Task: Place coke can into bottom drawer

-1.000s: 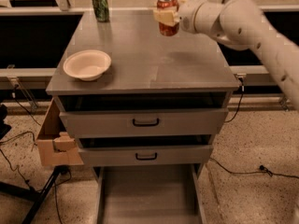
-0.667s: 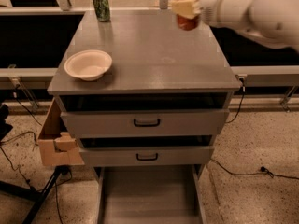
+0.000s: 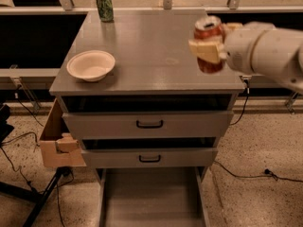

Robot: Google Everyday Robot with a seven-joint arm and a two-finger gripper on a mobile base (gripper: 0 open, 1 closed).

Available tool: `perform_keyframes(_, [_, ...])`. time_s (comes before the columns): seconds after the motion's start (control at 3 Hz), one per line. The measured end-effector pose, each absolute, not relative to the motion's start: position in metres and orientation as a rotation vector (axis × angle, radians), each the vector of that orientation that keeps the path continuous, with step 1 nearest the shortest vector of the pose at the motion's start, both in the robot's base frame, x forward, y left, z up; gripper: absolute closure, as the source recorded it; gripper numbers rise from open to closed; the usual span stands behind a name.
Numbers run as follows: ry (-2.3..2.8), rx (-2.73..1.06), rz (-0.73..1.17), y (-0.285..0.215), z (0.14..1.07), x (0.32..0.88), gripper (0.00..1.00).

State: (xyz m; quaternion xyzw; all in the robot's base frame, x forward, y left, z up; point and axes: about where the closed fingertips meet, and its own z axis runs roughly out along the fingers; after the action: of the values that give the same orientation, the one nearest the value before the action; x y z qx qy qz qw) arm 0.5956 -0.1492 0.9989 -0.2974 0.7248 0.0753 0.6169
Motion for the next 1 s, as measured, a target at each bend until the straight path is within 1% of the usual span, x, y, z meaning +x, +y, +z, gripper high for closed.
perform_keyframes(0.33, [1.773,-0.683,0.206,-0.165,0.928,0.546,1.00])
perform_keyframes(0.67, [1.798,-0.634,0.283,-0.173,0.866,0.516,1.00])
perform_keyframes(1.0, [1.746,-0.659,0.277,-0.173,0.861,0.504,1.00])
